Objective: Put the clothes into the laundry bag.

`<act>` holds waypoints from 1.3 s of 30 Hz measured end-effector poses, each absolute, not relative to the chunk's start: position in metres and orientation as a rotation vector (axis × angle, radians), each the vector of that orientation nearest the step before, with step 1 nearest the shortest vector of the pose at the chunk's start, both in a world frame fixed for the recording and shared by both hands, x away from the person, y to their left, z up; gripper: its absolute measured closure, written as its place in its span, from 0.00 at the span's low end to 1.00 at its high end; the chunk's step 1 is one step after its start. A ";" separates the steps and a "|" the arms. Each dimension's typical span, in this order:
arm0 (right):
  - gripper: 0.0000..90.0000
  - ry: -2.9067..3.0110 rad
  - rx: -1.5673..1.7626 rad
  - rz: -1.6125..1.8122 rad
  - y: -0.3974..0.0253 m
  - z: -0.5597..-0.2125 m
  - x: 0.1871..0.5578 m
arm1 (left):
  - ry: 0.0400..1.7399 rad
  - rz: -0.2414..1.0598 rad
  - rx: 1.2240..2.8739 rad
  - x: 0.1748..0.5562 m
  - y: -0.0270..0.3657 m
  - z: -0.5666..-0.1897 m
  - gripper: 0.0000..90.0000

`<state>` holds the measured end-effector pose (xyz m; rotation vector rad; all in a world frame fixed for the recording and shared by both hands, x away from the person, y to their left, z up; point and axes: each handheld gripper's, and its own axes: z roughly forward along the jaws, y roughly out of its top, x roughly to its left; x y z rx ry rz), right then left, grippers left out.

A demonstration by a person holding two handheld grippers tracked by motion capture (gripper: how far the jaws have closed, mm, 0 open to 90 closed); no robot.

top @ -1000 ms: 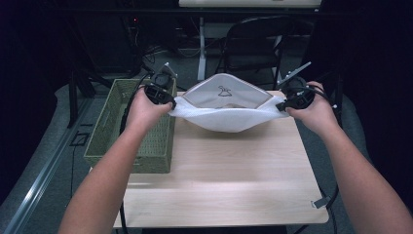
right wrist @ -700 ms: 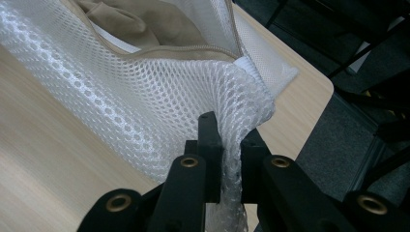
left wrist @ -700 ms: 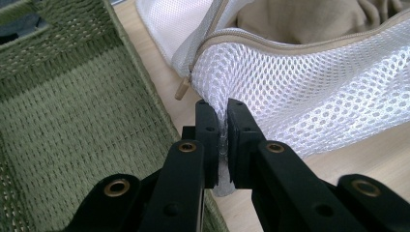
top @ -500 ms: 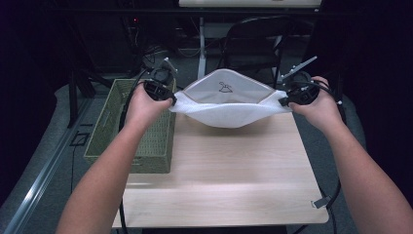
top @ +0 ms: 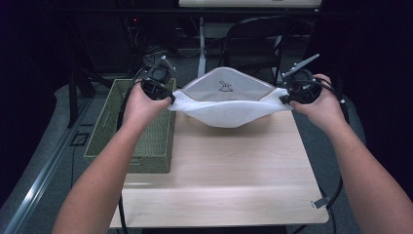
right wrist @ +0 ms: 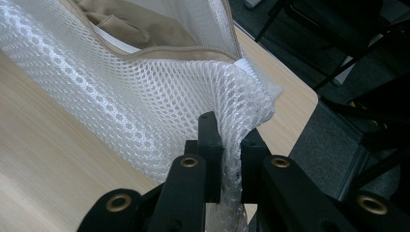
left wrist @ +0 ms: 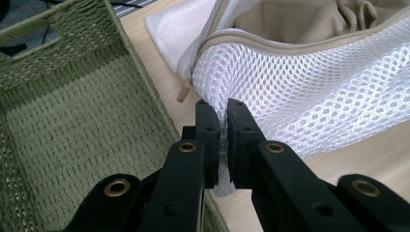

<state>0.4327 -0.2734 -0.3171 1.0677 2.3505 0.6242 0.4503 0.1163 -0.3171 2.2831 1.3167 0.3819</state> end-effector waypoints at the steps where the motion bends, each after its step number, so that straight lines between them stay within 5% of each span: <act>1: 0.93 2.347 1.066 0.626 -0.273 -0.316 0.432 | 1.315 0.384 2.282 0.450 0.116 -0.316 0.94; 39: 0.92 2.431 1.024 0.592 -0.274 -0.337 0.401 | 1.264 0.294 2.337 0.417 0.120 -0.343 0.94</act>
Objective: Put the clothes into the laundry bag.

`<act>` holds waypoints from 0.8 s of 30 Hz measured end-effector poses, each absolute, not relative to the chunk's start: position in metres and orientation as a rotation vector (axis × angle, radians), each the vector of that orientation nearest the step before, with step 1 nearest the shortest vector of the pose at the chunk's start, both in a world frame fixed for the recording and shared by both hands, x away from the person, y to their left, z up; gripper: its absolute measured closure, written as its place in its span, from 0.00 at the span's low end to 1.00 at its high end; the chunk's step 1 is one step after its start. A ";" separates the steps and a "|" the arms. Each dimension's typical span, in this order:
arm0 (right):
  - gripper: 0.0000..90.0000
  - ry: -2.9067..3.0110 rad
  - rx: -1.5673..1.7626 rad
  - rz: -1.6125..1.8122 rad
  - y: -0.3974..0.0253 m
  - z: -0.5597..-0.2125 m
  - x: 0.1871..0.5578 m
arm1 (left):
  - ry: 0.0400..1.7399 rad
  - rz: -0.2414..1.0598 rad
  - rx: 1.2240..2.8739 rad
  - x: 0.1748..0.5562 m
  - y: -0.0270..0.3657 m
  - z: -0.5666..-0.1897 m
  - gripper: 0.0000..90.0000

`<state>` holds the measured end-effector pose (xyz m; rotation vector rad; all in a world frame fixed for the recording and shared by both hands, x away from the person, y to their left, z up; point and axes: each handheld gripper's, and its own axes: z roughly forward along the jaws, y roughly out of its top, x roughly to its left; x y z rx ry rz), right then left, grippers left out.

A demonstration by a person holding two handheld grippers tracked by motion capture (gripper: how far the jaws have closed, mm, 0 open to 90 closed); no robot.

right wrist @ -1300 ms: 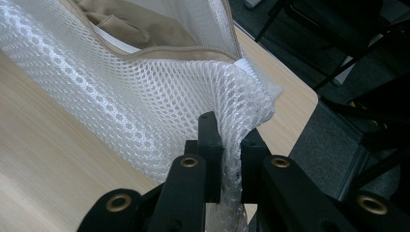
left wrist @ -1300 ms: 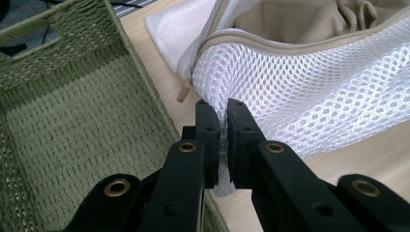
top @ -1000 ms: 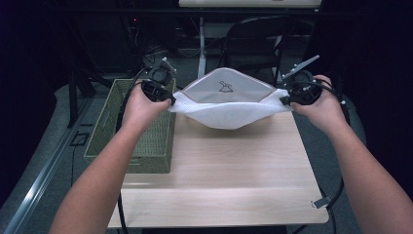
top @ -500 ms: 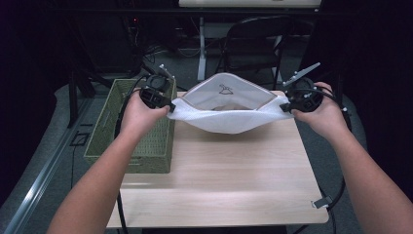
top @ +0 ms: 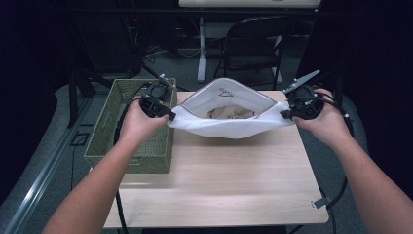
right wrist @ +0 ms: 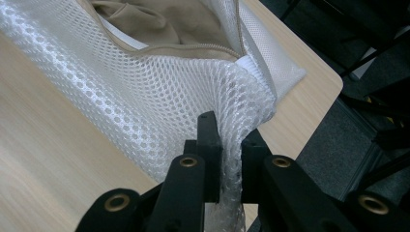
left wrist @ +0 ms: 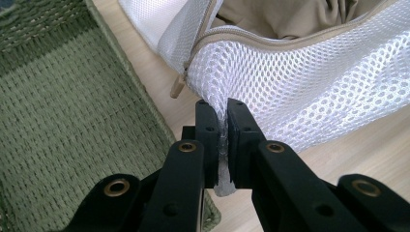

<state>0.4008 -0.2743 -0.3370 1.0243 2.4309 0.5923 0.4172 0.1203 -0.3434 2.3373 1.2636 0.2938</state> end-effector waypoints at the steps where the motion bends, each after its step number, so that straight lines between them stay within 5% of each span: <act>1: 0.92 2.438 1.021 0.584 -0.274 -0.337 0.400 | 1.260 0.291 2.342 0.417 0.121 -0.344 0.94; 24: 0.92 2.511 0.993 0.538 -0.274 -0.352 0.379 | 1.225 0.248 2.408 0.396 0.116 -0.358 0.94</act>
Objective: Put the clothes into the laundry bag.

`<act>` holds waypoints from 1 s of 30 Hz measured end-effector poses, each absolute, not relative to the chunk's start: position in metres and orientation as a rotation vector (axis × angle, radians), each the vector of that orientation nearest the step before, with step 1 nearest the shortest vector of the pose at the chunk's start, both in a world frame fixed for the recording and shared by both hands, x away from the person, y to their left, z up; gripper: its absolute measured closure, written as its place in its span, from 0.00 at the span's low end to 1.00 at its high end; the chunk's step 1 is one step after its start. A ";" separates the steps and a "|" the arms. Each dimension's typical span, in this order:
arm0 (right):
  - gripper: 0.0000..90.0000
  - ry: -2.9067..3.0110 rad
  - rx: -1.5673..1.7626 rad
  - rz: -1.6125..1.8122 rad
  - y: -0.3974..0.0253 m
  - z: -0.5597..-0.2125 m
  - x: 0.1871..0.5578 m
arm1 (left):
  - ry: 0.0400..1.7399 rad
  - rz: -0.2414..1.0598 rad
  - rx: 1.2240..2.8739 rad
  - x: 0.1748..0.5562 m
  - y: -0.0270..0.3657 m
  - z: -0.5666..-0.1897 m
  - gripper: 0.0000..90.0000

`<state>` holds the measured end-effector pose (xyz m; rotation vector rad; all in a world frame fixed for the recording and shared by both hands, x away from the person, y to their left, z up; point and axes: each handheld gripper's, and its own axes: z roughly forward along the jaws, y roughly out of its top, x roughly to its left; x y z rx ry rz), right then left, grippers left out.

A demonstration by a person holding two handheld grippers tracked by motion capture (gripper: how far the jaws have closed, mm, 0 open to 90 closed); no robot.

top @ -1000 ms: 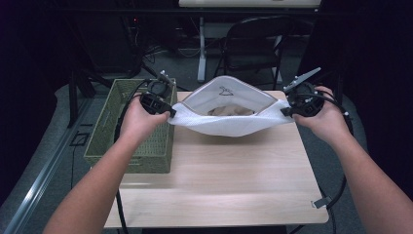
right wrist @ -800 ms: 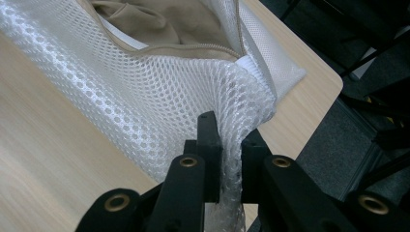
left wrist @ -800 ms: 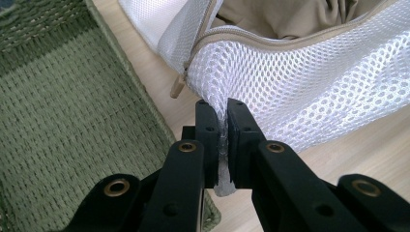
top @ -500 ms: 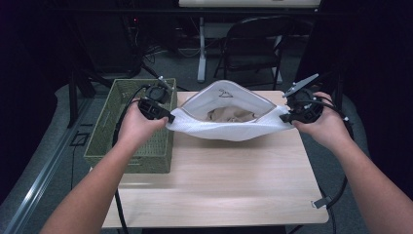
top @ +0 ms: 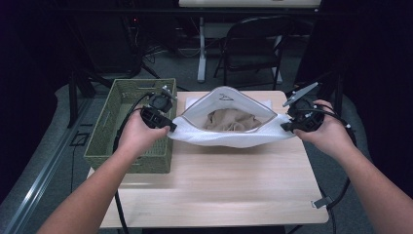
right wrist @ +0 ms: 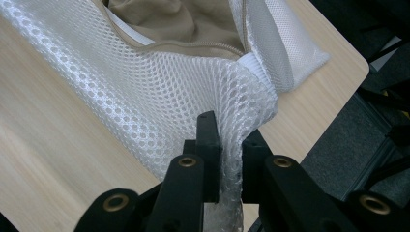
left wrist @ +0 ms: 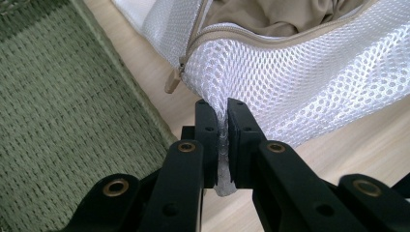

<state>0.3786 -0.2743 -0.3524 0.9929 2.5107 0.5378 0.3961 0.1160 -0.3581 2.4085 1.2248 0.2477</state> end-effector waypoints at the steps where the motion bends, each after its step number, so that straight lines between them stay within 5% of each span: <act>1: 0.92 2.512 0.988 0.537 -0.274 -0.354 0.377 | 1.223 0.247 2.413 0.395 0.116 -0.359 0.94; 30: 0.90 2.560 0.970 0.546 -0.275 -0.394 0.347 | 1.200 0.167 2.387 0.368 0.124 -0.402 0.93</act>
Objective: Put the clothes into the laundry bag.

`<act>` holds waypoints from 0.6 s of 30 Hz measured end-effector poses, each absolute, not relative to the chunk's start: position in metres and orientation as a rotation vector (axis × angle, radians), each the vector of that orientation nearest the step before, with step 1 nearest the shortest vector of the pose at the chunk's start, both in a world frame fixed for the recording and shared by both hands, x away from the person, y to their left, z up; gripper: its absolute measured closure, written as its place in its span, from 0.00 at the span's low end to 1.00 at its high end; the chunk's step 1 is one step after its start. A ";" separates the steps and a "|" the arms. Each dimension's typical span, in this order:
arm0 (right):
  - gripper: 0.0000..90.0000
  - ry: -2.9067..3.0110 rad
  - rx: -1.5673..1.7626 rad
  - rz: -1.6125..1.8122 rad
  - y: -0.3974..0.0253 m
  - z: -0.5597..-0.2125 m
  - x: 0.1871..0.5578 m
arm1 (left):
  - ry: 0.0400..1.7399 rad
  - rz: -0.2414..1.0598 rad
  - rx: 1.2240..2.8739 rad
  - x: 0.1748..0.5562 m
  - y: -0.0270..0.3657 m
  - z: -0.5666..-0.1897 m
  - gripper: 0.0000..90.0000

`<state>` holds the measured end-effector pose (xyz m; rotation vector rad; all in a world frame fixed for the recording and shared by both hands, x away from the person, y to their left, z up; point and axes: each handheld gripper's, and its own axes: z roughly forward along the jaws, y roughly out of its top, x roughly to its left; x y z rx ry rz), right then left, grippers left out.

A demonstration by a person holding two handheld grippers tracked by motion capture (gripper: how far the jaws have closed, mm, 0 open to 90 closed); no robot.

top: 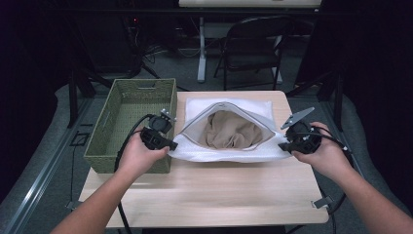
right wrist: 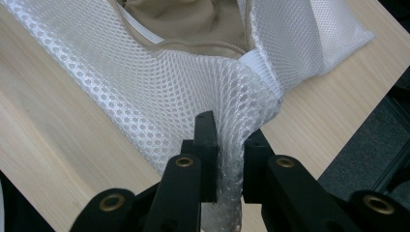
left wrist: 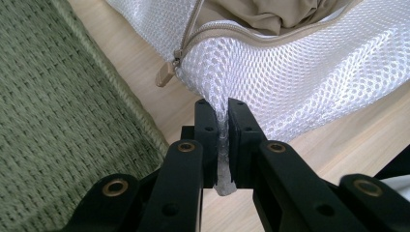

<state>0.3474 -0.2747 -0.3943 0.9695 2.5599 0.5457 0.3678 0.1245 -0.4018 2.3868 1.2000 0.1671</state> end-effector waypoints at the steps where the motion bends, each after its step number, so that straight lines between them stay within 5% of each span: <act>1: 0.90 2.562 0.972 0.548 -0.275 -0.395 0.347 | 1.199 0.165 2.386 0.367 0.125 -0.403 0.93; 18: 0.88 2.554 1.007 0.613 -0.282 -0.414 0.334 | 1.192 0.166 2.372 0.352 0.125 -0.423 0.93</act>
